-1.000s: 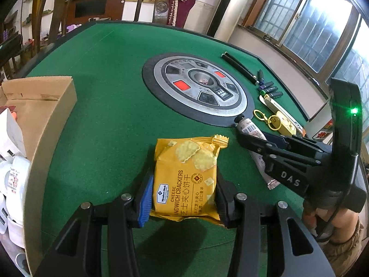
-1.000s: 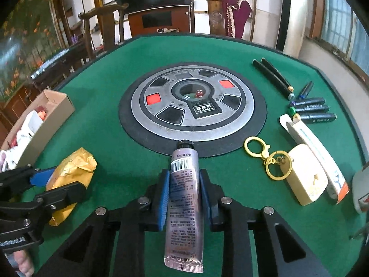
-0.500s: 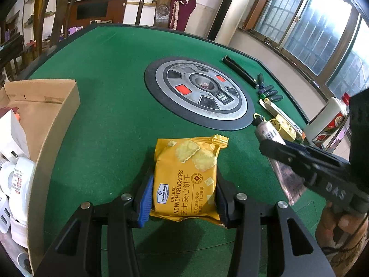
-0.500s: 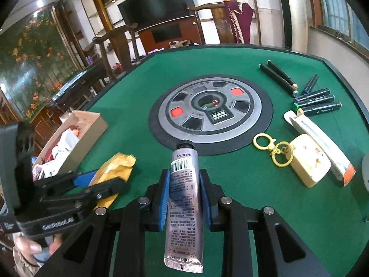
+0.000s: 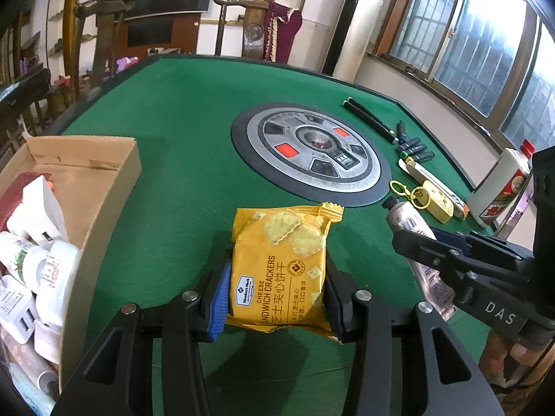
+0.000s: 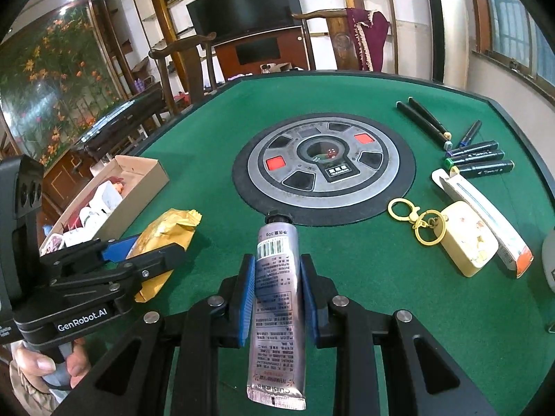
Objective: Organize objects
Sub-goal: 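Carry the cracker packet with the left tool and the silver tube with the right toward the tray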
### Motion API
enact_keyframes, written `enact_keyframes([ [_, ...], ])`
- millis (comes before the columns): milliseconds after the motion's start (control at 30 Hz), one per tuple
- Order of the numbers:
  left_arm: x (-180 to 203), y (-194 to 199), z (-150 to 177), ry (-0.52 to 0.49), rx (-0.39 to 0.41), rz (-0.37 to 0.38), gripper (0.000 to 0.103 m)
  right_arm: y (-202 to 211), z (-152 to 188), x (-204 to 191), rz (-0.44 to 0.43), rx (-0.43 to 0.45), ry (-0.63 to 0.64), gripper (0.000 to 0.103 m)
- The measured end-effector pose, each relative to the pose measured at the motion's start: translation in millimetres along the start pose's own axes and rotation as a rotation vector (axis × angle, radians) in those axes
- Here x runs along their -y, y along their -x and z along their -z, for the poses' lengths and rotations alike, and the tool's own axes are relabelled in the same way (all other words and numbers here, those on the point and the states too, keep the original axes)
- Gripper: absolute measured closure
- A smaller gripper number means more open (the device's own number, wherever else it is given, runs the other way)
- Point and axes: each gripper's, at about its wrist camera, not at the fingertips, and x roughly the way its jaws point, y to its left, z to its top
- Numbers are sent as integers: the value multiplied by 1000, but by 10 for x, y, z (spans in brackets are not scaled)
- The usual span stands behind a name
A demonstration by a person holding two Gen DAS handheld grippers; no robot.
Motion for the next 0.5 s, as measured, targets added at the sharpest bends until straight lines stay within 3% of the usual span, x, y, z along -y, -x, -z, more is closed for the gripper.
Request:
enact_keyframes([
  [500,52,286,97,-14,39,-110,58,65,15,-78,-13,23,30,77],
])
